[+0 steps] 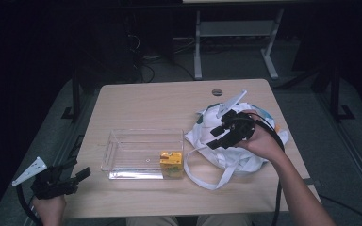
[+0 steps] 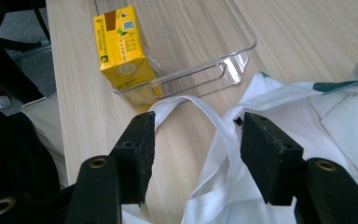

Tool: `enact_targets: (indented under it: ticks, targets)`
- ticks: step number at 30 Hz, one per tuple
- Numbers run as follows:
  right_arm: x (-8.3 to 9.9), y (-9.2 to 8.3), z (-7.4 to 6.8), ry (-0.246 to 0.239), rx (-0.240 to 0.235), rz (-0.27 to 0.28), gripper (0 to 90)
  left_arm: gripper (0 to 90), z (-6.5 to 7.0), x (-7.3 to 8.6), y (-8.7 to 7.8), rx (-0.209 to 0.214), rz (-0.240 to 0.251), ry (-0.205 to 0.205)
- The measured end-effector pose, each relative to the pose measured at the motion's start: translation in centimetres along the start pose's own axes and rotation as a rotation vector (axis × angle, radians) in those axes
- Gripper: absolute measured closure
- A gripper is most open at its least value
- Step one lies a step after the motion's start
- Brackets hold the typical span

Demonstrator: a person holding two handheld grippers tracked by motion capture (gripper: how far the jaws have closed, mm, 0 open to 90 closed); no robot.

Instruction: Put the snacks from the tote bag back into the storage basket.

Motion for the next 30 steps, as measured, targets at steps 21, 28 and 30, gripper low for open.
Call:
enact_targets:
  ticks: [21,28,30]
  targets:
    - [3.1,-0.6,0.8,0.062,0.017,0.01,43.9,13.0,0.0,0.1,0.0,-0.004,-0.009,0.005]
    - [3.9,-0.9,0.8,0.076,0.021,0.012,43.8,13.0,0.0,0.1,0.0,-0.004,-0.012,0.008]
    - [4.3,-0.9,0.9,0.082,0.024,0.012,43.8,13.0,0.0,0.1,0.0,-0.004,-0.011,0.007]
Point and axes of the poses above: each handheld gripper's, and its own axes: y roughly forward along the jaws, x roughly out of its underside, z roughly to its right, the point moved 10 cm from there along y, roughly forward along the jaws, and after that the axes turned 6 degrees about x, right-handed, at the moved point
